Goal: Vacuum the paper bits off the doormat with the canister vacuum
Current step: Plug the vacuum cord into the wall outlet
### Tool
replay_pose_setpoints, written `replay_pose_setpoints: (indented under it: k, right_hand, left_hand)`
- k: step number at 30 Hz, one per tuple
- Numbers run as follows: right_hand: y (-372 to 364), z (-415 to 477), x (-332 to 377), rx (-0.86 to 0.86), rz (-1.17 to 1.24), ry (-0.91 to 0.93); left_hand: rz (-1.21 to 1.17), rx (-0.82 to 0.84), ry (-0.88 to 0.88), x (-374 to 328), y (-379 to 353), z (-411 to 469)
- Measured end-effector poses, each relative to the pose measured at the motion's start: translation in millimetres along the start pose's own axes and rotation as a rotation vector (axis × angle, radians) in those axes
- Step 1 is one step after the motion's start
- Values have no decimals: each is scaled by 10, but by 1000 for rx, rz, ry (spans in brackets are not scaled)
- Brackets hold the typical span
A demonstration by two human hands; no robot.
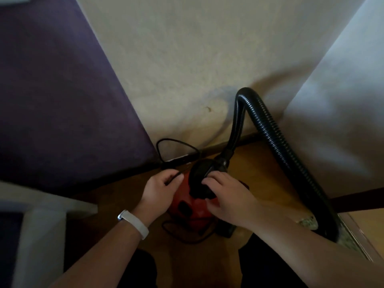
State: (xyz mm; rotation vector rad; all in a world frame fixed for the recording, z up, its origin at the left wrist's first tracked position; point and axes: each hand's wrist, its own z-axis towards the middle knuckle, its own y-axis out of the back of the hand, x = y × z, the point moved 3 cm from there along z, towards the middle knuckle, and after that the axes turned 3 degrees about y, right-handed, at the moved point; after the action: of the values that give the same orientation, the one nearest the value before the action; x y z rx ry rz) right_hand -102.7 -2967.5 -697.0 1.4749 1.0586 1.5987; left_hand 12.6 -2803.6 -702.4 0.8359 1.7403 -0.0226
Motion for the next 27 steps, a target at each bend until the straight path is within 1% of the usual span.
replay_pose_setpoints:
  k: [4,5,8,11,13,16,18,20,22,24,25,27]
  right_hand:
    - [-418,142,66,365,110,-131]
    - [-514,164,100,413,156,-162]
    - [-700,235,236,422,344,-273]
    - [-785,253,311,421,529,-393]
    - [-762,208,267,369,622,-464]
    - [-534,123,123,234,701,-563]
    - [-317,105,51,178,715,-589]
    - [-112,131,49,158,733,-579]
    - [82,188,114,144,744,-543]
    - [293,287,234,89,775,-490]
    - [377,346,300,61,820,-466]
    - [451,459,432,54,994,-463]
  left_hand:
    - [-175,-45,-11,-238,194,-129]
    - [-209,-67,-20,-281,235,-137]
    - [-380,-135,-6,-397,338,-153]
    - [-581,-154,3,-506,462,-158]
    - [-626,-187,4,-551,592,-147]
    - [-564,-264,-2,-583,823,-138]
    - [-436,-306,-8,-554,953,-159]
    - [-282,-318,-36,-551,1036,-222]
    - [-100,-317,-87,-602,1064,-331]
    - [26,-291,-155,-674,1048,-453]
    - [51,-261,-186,-705,1025,-513]
    - [85,-205,-255,-752,953,-639]
